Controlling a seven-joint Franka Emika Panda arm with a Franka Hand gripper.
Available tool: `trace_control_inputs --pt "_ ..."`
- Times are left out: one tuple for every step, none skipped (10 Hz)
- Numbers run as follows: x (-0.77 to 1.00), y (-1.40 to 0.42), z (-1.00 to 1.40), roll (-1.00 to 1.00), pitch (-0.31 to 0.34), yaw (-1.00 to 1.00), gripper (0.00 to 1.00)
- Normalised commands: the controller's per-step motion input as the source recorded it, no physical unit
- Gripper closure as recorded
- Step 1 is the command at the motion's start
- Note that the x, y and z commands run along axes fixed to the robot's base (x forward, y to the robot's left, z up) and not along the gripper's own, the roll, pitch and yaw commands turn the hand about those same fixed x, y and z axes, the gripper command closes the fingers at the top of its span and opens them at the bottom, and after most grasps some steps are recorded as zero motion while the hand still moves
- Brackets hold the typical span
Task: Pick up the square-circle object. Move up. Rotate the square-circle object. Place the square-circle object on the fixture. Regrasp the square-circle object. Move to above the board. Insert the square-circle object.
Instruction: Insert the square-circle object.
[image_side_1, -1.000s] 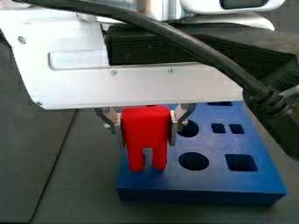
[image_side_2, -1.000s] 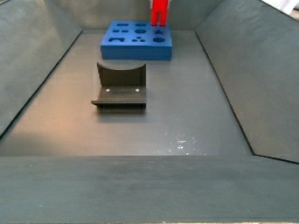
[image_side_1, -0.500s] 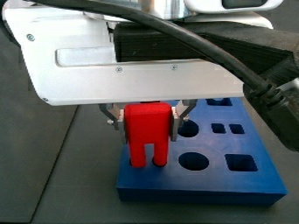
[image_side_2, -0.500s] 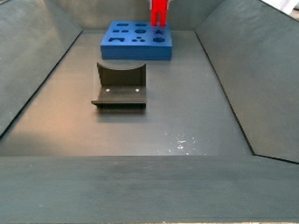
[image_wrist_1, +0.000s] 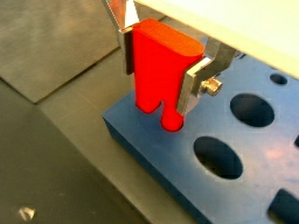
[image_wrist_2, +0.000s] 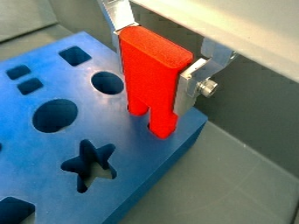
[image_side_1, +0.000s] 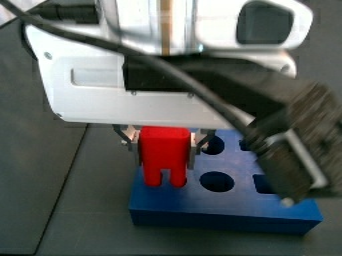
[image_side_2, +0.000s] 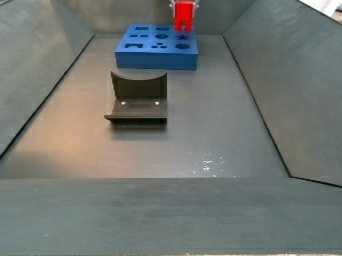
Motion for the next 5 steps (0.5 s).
trace_control_inputs --pt "0.0 -0.02 -1.0 0.1 -0.06 -0.2 1.0" --pt "-0.02 0.0 -1.0 0.04 -0.064 -0.05 1.0" --pt "0.08 -0.01 -0.51 0.08 -0.009 -0.13 1.0" --pt "0.0 0.0 0.0 0.04 0.0 0.0 1.0" --pt "0.0 0.0 0.0 0.0 0.0 0.0 1.0"
